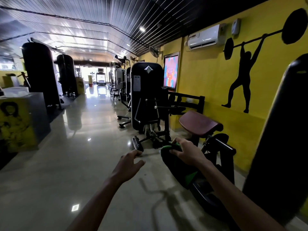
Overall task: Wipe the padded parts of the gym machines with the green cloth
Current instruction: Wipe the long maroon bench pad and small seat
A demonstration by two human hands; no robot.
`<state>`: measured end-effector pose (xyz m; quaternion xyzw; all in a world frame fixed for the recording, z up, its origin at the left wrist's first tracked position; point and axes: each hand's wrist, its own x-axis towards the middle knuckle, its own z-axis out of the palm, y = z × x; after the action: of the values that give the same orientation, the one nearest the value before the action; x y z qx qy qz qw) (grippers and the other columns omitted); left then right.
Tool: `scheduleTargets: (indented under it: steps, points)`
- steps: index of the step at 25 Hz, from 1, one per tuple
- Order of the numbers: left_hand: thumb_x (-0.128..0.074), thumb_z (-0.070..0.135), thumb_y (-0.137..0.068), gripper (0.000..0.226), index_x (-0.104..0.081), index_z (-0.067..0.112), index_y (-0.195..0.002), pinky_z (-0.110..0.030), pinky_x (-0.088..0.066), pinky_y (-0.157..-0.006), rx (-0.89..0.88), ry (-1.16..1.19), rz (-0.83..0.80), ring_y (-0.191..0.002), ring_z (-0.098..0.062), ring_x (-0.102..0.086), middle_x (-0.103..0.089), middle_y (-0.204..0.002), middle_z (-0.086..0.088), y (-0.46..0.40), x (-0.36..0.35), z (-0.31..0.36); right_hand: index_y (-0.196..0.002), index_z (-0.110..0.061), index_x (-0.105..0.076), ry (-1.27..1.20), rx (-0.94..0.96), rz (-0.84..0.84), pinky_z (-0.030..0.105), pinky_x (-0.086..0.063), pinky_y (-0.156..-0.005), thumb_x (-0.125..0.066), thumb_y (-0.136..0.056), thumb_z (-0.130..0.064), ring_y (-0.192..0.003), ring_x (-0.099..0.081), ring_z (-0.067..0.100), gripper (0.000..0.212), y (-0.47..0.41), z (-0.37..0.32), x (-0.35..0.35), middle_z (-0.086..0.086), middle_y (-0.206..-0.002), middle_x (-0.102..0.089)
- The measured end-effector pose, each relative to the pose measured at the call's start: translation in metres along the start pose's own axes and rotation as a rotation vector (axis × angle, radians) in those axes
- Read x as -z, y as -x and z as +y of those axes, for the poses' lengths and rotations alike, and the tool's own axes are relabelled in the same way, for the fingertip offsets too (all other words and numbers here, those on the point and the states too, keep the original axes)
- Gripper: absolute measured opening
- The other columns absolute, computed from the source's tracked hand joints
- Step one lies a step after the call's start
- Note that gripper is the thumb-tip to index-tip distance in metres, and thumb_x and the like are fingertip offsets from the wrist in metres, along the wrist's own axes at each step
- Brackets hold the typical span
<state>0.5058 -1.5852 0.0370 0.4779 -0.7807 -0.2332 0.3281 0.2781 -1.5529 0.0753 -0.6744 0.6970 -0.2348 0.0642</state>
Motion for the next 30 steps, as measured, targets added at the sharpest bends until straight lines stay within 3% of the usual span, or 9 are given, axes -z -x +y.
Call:
scheduleTargets:
  steps: [6, 11, 15, 17, 20, 23, 25, 28, 30]
  points:
    - [-0.062, 0.019, -0.091, 0.036, -0.057, 0.007, -0.124, -0.009, -0.03, -0.07, -0.052, 0.021, -0.029, -0.099, -0.007, -0.051, -0.061, -0.115, -0.004, -0.154, 0.006, -0.083, -0.117, -0.02, -0.051, 0.017, -0.047, 0.025, 0.04, -0.051, -0.083, -0.059, -0.091, -0.036, -0.101, -0.058, 0.023, 0.031, -0.158, 0.009, -0.048, 0.007, -0.118, -0.058]
    - [-0.062, 0.021, -0.09, 0.039, -0.057, 0.009, -0.127, -0.013, -0.031, -0.076, -0.092, 0.015, -0.069, -0.115, -0.016, -0.054, -0.06, -0.124, -0.004, -0.302, 0.018, -0.14, -0.116, -0.02, -0.052, 0.006, -0.118, 0.081, 0.035, -0.049, -0.081, -0.06, -0.09, -0.036, -0.104, -0.058, 0.021, 0.031, -0.284, 0.012, -0.073, 0.004, -0.117, -0.059]
    - [-0.064, 0.017, -0.088, 0.036, -0.059, 0.006, -0.122, -0.014, -0.034, -0.075, -0.138, 0.044, -0.157, -0.108, -0.022, -0.058, -0.063, -0.114, -0.008, -0.392, -0.003, -0.172, -0.118, -0.021, -0.052, 0.021, -0.209, 0.108, 0.034, -0.048, -0.08, -0.059, -0.09, -0.037, -0.105, -0.058, 0.021, 0.033, -0.365, 0.036, -0.087, 0.003, -0.118, -0.06]
    - [-0.065, 0.017, -0.088, 0.036, -0.059, 0.006, -0.122, -0.016, -0.038, -0.074, -0.161, 0.06, -0.201, -0.096, -0.02, -0.062, -0.064, -0.106, -0.005, -0.442, -0.02, -0.191, -0.118, -0.021, -0.052, 0.012, -0.244, 0.124, 0.038, -0.049, -0.086, -0.06, -0.09, -0.038, -0.106, -0.057, 0.021, 0.033, -0.407, 0.055, -0.096, 0.003, -0.117, -0.06]
    - [-0.065, 0.017, -0.088, 0.031, -0.061, 0.006, -0.117, -0.011, -0.04, -0.059, -0.194, 0.071, -0.212, -0.064, -0.002, -0.053, -0.056, -0.08, 0.01, -0.513, -0.042, -0.211, -0.118, -0.02, -0.052, 0.005, -0.275, 0.147, 0.038, -0.049, -0.088, -0.06, -0.09, -0.036, -0.107, -0.057, 0.021, 0.033, -0.465, 0.086, -0.106, 0.004, -0.118, -0.06]
    - [-0.064, 0.018, -0.089, 0.03, -0.061, 0.009, -0.118, -0.003, -0.038, -0.066, -0.253, 0.066, -0.253, -0.088, -0.005, -0.06, -0.062, -0.099, 0.006, -0.593, -0.064, -0.223, -0.117, -0.019, -0.051, 0.004, -0.303, 0.169, 0.041, -0.049, -0.089, -0.059, -0.091, -0.035, -0.109, -0.056, 0.023, 0.032, -0.532, 0.121, -0.114, 0.005, -0.119, -0.059]
    - [-0.065, 0.021, -0.089, 0.034, -0.06, 0.011, -0.121, -0.009, -0.041, -0.078, -0.27, 0.095, -0.28, -0.106, -0.011, -0.06, -0.062, -0.112, 0.004, -0.65, -0.078, -0.227, -0.116, -0.02, -0.051, 0.004, -0.336, 0.175, 0.042, -0.049, -0.09, -0.059, -0.09, -0.036, -0.109, -0.056, 0.023, 0.031, -0.577, 0.145, -0.116, 0.005, -0.12, -0.058]
    - [-0.064, 0.025, -0.089, 0.037, -0.059, 0.011, -0.124, -0.022, -0.046, -0.088, -0.286, 0.116, -0.302, -0.11, -0.013, -0.059, -0.062, -0.118, 0.001, -0.726, -0.1, -0.232, -0.117, -0.021, -0.051, 0.016, -0.378, 0.16, 0.042, -0.048, -0.091, -0.059, -0.09, -0.038, -0.111, -0.055, 0.023, 0.032, -0.637, 0.173, -0.122, 0.004, -0.12, -0.057]
    - [-0.063, 0.023, -0.09, 0.036, -0.058, 0.01, -0.124, -0.021, -0.043, -0.088, -0.297, 0.136, -0.321, -0.112, -0.015, -0.057, -0.062, -0.12, -0.001, -0.768, -0.124, -0.234, -0.117, -0.023, -0.05, 0.054, -0.422, 0.153, 0.042, -0.048, -0.091, -0.058, -0.09, -0.039, -0.112, -0.055, 0.023, 0.032, -0.669, 0.195, -0.125, 0.003, -0.121, -0.055]
